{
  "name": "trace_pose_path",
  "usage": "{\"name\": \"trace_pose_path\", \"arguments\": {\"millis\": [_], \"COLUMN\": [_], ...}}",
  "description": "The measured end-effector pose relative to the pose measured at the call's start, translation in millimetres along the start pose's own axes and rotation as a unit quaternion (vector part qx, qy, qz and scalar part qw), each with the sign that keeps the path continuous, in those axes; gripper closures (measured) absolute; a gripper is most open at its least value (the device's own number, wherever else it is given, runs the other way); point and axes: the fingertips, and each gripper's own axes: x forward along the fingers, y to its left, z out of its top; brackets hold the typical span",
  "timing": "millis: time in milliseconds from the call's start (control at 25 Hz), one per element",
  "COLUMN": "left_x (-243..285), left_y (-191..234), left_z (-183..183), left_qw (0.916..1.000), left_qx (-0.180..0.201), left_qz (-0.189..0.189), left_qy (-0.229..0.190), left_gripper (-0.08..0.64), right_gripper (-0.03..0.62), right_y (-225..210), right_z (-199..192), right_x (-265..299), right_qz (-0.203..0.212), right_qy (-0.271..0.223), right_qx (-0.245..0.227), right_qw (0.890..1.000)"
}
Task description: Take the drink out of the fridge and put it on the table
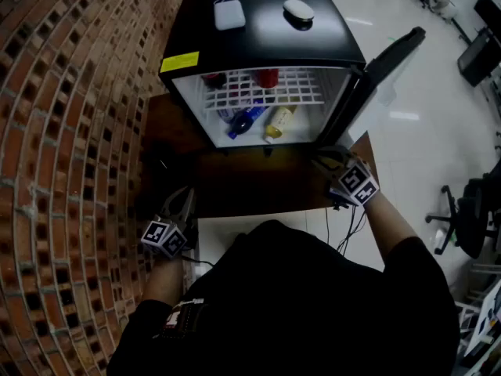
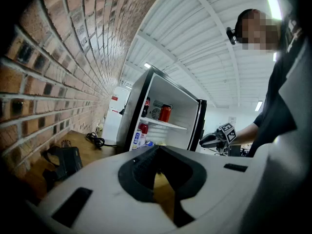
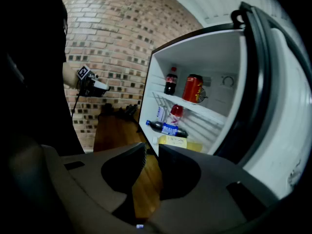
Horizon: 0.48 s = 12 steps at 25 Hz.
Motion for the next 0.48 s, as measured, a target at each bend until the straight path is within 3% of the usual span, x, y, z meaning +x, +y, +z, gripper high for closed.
{"name": "trace_pose_path", "arguments": {"millis": [80, 200, 280, 360, 480], "left_x": [0.5, 1.2, 1.1, 2.3, 2.4], "left_y": [0.1, -0.9, -2.3, -5.6, -5.7], "left_z": [0.6, 0.4, 0.9, 1.5, -6.0], "left_qw": [1.0000, 1.0000, 1.0000, 0.9999, 0.9995], "left_qx": [0.001, 0.003, 0.005, 0.009, 0.016], "left_qz": [-0.002, -0.005, -0.007, -0.011, -0.016], "left_qy": [0.001, 0.003, 0.005, 0.009, 0.023], "left_gripper": [0.563, 0.563, 0.563, 0.563, 0.563], "right_gripper": [0.482, 0.382, 0.320, 0.264, 0.258], "right_y": [0.4, 0.0, 2.2, 2.3, -7.6], "right_z": [-5.1, -17.3, -20.4, -32.2, -49.4], "right_x": [19.3, 50.8, 74.7, 106.4, 145.8], "right_qz": [0.010, 0.025, 0.042, 0.067, 0.089], "right_qy": [0.031, 0.078, 0.113, 0.167, 0.242], "right_qx": [-0.049, -0.121, -0.172, -0.243, -0.338], "right_qw": [0.998, 0.989, 0.978, 0.953, 0.905]}}
